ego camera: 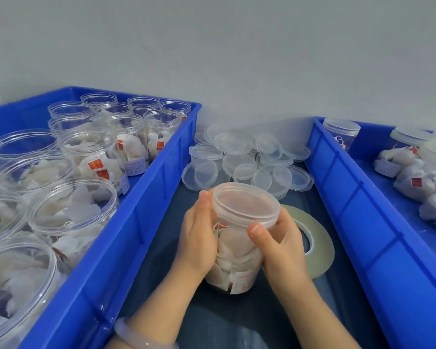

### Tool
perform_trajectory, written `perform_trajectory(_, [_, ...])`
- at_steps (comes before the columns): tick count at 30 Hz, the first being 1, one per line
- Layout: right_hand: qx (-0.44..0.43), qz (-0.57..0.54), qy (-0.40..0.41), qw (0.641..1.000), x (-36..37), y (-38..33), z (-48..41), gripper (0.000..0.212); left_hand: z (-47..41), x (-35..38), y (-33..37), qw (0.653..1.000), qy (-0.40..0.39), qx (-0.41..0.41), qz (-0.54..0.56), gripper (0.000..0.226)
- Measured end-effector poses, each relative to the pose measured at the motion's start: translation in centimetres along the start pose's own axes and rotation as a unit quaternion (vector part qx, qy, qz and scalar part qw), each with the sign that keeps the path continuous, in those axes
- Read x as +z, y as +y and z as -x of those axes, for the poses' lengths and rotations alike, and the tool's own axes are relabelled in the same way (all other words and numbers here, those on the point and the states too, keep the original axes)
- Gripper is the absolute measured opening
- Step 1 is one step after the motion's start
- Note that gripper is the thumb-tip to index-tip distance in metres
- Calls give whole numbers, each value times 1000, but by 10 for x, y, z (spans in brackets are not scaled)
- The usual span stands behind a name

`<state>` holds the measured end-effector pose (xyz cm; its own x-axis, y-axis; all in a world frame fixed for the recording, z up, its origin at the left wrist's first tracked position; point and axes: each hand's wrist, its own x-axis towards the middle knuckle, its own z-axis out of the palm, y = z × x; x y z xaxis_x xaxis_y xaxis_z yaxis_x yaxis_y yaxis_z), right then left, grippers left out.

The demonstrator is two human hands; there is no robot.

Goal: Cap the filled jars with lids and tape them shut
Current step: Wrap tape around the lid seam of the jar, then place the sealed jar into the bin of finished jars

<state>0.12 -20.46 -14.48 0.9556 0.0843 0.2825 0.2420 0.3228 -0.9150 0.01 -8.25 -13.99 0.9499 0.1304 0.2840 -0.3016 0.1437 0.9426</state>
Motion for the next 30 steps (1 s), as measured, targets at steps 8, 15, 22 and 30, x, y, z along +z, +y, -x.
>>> perform_trajectory(8, [-8,-22,14,1000,-4,6,-1,94,-2,-4,2,999,-14,-24,16,49])
perform_trajectory(15, [-20,-9,7,1000,-4,0,-1,76,1,-1,9,997,-66,17,-30,88])
perform_trajectory(22, [-40,20,-13,999,-6,1,1,65,4,-4,10,997,-62,34,-28,92])
perform_trajectory(30, [-26,96,-22,995,-3,-10,4,97,9,2,9,997,-71,15,1,102])
